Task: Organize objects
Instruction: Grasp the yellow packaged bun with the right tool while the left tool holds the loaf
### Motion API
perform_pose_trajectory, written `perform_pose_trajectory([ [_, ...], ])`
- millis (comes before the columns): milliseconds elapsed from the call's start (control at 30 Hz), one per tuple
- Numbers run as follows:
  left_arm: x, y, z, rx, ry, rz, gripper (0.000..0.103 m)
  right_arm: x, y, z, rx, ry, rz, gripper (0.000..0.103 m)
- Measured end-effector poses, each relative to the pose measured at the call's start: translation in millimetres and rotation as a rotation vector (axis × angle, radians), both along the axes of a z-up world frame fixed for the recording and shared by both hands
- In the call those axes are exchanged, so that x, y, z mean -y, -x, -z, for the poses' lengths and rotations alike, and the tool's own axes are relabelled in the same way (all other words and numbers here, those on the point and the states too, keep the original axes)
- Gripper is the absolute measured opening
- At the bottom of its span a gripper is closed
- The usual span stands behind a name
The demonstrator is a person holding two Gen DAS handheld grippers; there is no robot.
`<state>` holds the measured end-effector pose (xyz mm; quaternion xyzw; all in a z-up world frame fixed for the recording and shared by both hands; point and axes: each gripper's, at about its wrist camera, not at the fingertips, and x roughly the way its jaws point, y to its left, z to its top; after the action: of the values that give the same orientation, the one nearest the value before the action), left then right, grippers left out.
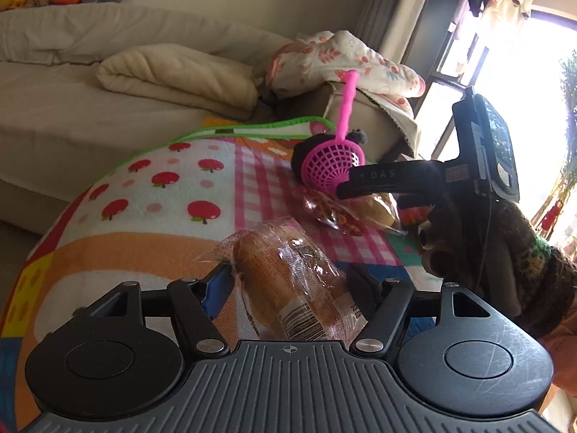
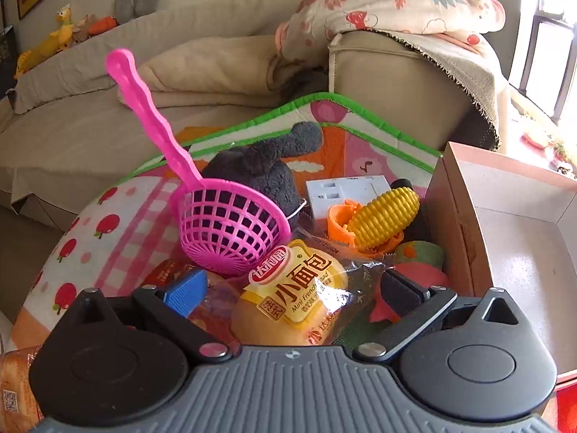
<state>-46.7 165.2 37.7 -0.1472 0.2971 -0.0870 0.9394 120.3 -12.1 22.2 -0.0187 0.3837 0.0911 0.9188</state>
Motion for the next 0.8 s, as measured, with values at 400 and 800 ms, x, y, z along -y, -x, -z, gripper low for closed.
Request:
perform_pose_trajectory([
  [400, 56, 22, -3, -0.041, -0.081, 0.154, 0.074, 73, 124, -32, -0.042, -0.036, -0.173, 0.017],
  [800, 54, 20, -6, -0.063, -0.108, 0.069, 0.074, 24, 26, -27, -0.134, -0.229, 0.079, 0.085],
])
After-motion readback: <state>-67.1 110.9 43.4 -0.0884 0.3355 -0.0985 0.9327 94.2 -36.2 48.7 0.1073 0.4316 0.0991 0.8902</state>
